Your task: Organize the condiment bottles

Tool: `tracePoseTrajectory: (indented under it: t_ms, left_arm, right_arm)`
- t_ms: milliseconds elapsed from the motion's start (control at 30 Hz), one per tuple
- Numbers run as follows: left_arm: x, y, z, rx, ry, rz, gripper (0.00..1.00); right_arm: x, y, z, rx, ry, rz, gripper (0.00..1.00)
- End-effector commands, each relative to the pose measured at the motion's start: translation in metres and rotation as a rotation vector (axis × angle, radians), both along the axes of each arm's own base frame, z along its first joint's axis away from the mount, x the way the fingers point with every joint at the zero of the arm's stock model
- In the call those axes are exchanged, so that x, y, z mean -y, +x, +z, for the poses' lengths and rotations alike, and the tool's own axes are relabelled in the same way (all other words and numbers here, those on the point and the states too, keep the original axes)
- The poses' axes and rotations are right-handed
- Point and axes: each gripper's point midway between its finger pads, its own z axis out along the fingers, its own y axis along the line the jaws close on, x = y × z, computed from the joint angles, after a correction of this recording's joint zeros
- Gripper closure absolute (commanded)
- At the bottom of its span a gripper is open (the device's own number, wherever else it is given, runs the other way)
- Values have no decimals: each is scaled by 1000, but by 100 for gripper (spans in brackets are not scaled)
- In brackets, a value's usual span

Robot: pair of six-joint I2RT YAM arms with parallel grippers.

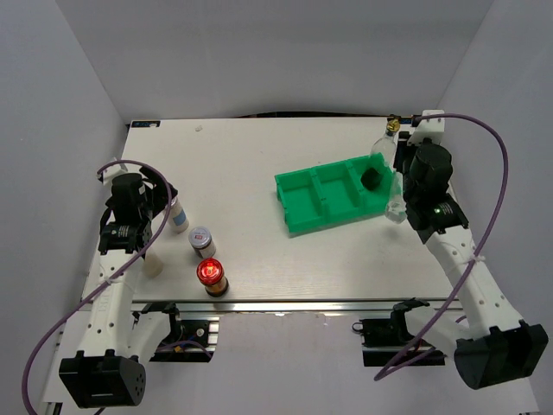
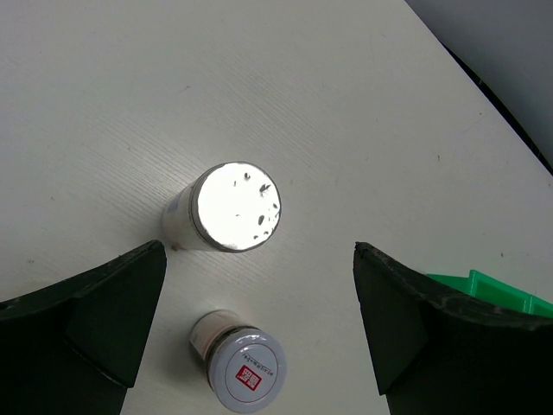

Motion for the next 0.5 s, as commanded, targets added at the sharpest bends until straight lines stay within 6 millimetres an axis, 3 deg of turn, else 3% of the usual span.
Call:
tracePoseTrajectory:
  t_ms: [0, 467]
  left_arm:
    - [-3, 0, 5, 19, 4, 21, 2]
    - [-8, 0, 0, -5, 16, 45, 2]
  right_arm:
    - [-13, 15, 68, 214, 69, 120, 100]
    - [-24, 61, 41, 191, 20, 267, 100]
